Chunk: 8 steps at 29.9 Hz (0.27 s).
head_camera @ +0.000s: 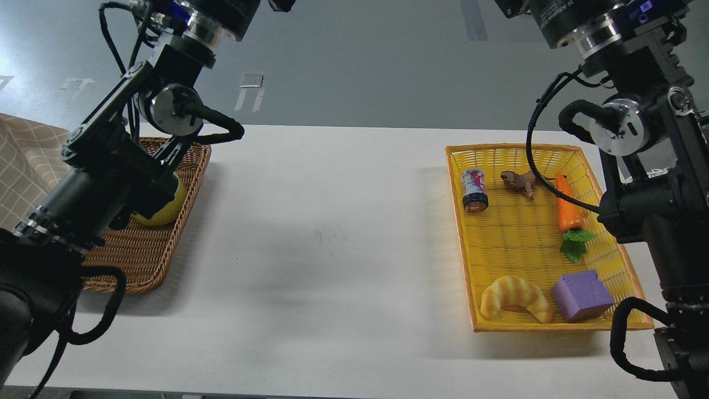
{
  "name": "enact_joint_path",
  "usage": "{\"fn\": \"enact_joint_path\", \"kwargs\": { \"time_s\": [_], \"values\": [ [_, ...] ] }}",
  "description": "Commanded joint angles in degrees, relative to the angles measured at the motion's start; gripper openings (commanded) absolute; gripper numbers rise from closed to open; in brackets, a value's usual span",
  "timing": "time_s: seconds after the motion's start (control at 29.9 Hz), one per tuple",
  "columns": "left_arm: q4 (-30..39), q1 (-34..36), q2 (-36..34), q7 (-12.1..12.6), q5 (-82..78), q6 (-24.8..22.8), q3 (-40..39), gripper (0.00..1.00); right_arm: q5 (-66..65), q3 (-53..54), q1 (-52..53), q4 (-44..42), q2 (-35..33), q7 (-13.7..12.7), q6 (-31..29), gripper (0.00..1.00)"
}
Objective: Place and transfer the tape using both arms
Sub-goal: 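Release the tape and raise the left gripper out of the basket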
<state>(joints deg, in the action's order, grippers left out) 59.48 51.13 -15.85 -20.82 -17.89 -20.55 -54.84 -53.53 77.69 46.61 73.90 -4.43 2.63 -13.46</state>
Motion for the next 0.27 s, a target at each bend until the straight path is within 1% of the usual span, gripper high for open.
{"fn": "enact_joint_path", "kwargs": {
  "time_s": [0.0,0.17,0.23],
  "values": [
    [0.02,-1.65,1.69,-0.01,-0.39,-0.72,-0.79,0.98,0.18,-0.08,0.06,0.28,1.09,0.1,-0.51,1.0],
    [0.02,-3.4,3.54,0.07,-0.57,-1.16,-2.2,0.98,0.18,0.01,0.06,0.36,4.43,0.1,-0.86,1.0],
    [0.02,-3.67,3.54,0.07,-0.57,-1.16,-2.2,0.98,0.18,0.01,-0.03,0.36,4.43,0.1,-0.86,1.0]
  ]
}}
